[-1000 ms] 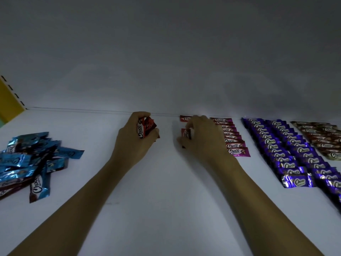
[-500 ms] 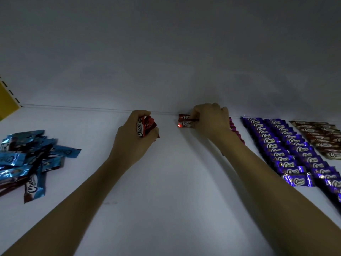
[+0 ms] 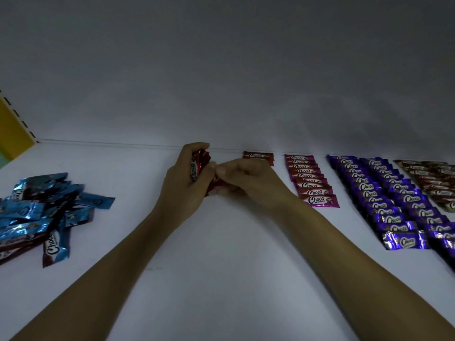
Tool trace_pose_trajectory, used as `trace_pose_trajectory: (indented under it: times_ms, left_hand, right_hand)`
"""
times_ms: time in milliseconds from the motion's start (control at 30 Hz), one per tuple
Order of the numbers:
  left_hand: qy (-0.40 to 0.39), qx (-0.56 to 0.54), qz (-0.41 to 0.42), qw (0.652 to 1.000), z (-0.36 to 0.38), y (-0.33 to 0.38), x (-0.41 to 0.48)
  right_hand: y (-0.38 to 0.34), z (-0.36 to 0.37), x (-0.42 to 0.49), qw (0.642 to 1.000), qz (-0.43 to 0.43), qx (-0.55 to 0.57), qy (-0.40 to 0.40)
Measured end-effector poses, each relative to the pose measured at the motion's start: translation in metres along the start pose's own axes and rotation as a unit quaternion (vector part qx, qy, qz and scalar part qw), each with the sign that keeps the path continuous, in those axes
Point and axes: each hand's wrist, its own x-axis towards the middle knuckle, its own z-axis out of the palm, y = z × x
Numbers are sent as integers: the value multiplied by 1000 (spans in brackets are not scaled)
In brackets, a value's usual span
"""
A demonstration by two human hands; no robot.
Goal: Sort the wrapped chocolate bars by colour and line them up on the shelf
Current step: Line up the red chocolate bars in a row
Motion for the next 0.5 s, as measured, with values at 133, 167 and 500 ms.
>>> trace_pose_trajectory:
  times_ms: [133, 167, 500]
  left_hand:
    - [-7, -5, -14, 1000, 0, -2, 1]
    - [-14, 6, -15, 1000, 0, -4, 1]
    - [-48, 50, 6, 998, 0, -5, 0]
  right_hand:
    - [6, -2, 5, 998, -17, -13, 65]
    - [5, -4, 6, 995, -29, -23, 94]
    - [4, -22, -1, 992, -21, -114, 54]
